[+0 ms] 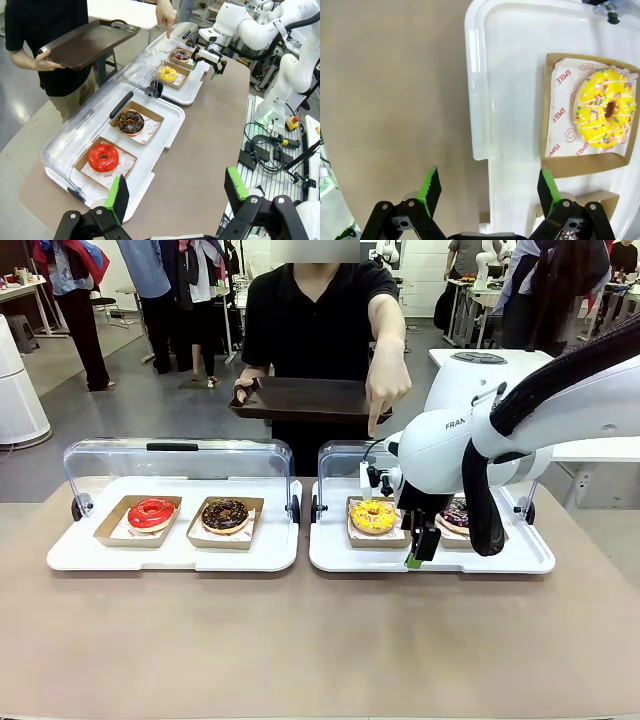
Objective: Provide the desired donut to the person.
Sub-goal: Pick up and lift the Paper togo box containing the Donut pointed at by the person.
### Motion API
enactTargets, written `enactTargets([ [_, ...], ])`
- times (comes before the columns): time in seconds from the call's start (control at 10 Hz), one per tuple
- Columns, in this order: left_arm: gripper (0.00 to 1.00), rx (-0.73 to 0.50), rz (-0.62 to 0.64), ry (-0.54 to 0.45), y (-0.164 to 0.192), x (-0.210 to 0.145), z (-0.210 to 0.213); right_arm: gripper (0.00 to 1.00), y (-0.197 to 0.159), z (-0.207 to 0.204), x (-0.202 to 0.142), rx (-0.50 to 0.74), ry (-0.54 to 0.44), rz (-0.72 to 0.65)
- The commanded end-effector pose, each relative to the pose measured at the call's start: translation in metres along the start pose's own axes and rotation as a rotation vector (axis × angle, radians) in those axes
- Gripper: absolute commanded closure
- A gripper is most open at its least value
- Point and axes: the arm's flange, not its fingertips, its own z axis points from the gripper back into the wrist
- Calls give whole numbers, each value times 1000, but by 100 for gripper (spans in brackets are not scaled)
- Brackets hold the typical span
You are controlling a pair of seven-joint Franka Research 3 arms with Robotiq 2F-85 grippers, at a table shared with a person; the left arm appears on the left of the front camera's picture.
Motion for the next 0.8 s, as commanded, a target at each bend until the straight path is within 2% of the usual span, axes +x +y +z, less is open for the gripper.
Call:
enactTargets([
  [0.0,0,-4,-8,7,-1,-1,2,0,0,0,0,0,0,0],
  [0.7,0,-4,-8,7,-1,-1,2,0,-46,-23,7,-5,-3,36],
])
